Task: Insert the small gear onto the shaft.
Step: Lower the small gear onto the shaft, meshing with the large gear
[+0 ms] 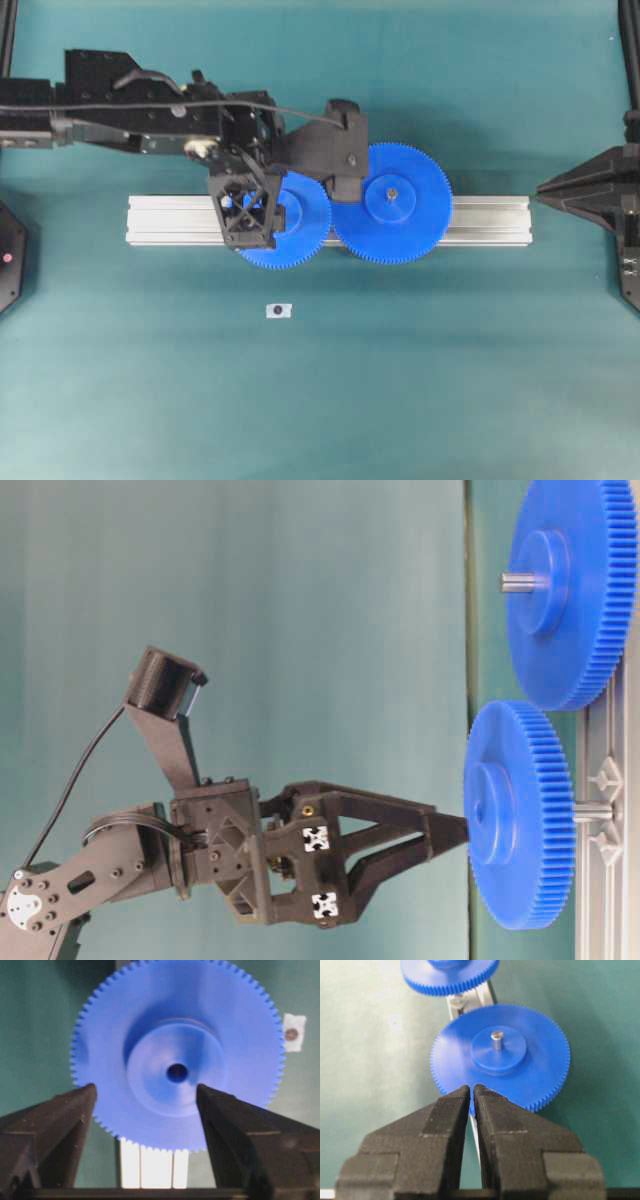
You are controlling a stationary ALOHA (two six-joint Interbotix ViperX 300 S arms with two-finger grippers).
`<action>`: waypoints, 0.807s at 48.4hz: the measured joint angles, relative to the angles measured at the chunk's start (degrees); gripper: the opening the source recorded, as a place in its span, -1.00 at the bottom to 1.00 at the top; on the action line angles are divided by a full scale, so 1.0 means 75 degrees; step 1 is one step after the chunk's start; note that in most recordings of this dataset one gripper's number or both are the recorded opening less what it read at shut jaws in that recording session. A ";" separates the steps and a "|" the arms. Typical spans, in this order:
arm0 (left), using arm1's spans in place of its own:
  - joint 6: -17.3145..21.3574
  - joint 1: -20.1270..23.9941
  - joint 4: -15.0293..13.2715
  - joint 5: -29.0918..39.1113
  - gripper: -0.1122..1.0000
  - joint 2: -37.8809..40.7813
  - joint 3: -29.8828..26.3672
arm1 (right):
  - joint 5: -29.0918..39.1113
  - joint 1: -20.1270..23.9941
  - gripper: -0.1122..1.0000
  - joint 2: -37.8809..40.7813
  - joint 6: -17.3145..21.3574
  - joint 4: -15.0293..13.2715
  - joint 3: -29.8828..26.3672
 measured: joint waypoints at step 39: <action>0.0047 -0.0012 -0.0012 0.0141 0.32 0.0363 -0.0609 | -0.0012 -0.0012 -0.48 -0.0012 0.0176 0.0000 0.0082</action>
